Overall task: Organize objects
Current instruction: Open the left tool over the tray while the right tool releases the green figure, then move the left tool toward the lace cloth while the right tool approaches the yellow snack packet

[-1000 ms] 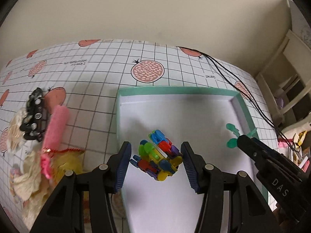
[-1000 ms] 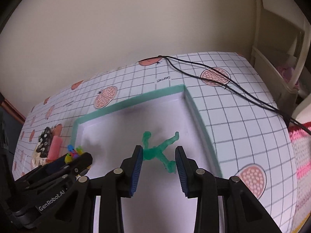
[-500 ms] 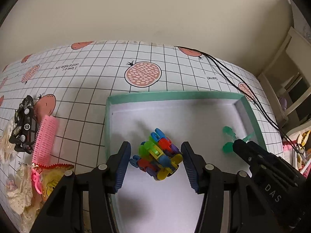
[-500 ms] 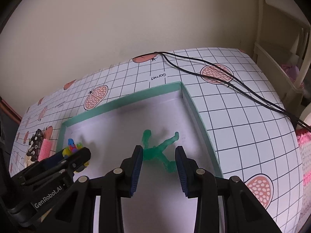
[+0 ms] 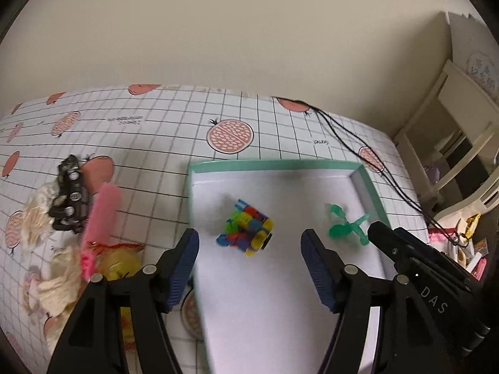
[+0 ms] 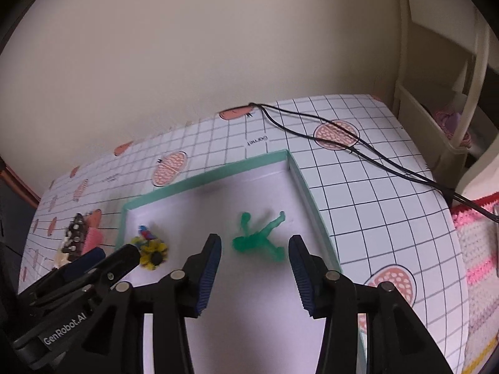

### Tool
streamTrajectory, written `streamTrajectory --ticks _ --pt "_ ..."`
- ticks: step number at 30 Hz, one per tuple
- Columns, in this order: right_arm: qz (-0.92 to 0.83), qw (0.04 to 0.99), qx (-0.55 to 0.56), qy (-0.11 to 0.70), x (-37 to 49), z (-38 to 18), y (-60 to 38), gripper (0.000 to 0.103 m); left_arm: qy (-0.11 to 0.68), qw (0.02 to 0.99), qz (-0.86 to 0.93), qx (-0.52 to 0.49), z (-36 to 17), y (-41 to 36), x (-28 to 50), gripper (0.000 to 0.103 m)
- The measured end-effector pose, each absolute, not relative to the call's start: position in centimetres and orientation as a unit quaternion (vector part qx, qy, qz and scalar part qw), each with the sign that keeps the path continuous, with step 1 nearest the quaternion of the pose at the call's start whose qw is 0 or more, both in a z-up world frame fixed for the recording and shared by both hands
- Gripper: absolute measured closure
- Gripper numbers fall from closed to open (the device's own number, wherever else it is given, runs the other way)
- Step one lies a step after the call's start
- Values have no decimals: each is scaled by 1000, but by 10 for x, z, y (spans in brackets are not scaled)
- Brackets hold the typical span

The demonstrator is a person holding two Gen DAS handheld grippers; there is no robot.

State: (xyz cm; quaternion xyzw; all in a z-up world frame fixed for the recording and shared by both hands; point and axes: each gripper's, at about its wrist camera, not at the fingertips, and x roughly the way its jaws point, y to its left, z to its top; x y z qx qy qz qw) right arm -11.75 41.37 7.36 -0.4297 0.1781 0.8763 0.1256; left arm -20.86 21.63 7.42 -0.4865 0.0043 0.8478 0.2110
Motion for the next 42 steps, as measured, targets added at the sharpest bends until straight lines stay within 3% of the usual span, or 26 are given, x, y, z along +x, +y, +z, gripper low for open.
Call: streamTrajectory --ticks 7,9,11,16,19,22,28,42 --pt "875 119 -436 171 -99 75 389 54 -8 191 849 -493 79 183 -193 34" --pt "873 121 -442 169 -93 71 384 49 -10 183 850 -494 77 173 -189 33" --pt "873 123 -442 166 -89 70 382 42 -11 173 851 -496 75 164 -185 21" --pt "877 120 -438 158 -81 69 373 30 -24 156 859 -486 75 146 -177 5" --pt "878 120 -441 144 -81 67 368 23 -18 147 866 -478 72 141 -174 0" --pt "878 111 -442 146 -80 64 366 12 -29 149 857 -492 66 133 -177 0" --pt "877 118 -443 144 -80 60 364 0 -48 133 865 -482 71 111 -181 0" --pt "884 114 -431 138 -85 65 352 0 -39 140 873 -466 82 104 -179 0"
